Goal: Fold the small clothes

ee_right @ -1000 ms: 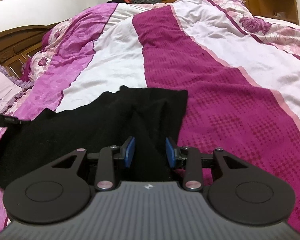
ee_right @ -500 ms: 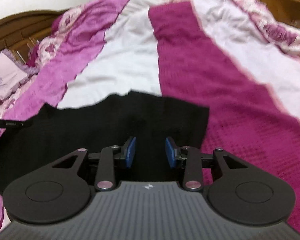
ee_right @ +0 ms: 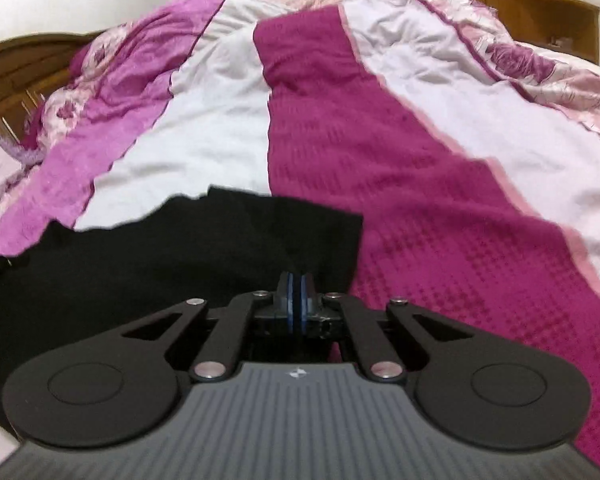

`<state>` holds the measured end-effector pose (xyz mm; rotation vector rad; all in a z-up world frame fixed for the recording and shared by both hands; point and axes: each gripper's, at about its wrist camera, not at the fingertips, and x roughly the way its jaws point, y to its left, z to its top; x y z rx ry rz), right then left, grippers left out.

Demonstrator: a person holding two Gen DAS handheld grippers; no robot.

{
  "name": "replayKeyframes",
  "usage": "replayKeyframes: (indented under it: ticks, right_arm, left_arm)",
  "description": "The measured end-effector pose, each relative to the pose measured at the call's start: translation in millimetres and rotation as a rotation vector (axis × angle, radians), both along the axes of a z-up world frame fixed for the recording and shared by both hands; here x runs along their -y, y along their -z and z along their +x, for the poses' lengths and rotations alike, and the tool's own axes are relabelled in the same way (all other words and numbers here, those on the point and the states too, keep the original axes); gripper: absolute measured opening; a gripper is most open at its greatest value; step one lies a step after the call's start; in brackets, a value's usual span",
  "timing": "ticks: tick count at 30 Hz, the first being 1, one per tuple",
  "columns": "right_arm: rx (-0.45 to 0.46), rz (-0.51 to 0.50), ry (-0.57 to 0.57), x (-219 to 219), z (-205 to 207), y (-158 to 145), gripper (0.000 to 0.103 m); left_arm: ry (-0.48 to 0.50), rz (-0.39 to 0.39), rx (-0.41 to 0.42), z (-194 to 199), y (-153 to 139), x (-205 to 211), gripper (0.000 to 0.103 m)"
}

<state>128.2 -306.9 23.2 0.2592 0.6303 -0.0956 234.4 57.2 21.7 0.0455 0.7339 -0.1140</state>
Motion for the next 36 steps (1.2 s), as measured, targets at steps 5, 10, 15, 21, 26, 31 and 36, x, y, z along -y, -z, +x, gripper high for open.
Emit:
replayKeyframes:
  ticks: [5, 10, 15, 21, 26, 31, 36]
  right_arm:
    - [0.004, 0.011, 0.006, -2, 0, -7, 0.005]
    - [0.035, 0.089, 0.039, 0, -20, -16, 0.022]
    - [0.063, 0.132, 0.051, 2, -46, -25, 0.047]
    - [0.076, 0.196, 0.069, 7, -75, -32, 0.049]
    - [0.092, 0.226, 0.091, 8, -98, -35, 0.062]
    - [0.081, 0.282, 0.101, 9, -114, -29, 0.064]
    - [0.052, 0.32, 0.11, 9, -120, -20, 0.064]
  left_arm:
    - [0.012, -0.009, -0.022, -2, -7, -3, 0.021]
    - [0.023, -0.022, -0.025, -16, -17, -5, 0.054]
    - [0.038, -0.025, -0.038, -37, -29, -4, 0.057]
    - [0.018, -0.068, -0.068, -61, -44, -10, 0.057]
    - [0.01, -0.079, -0.078, -83, -54, -15, 0.057]
    - [-0.037, -0.127, -0.113, -105, -56, -25, 0.057]
    - [-0.074, -0.153, -0.159, -126, -51, -34, 0.057]
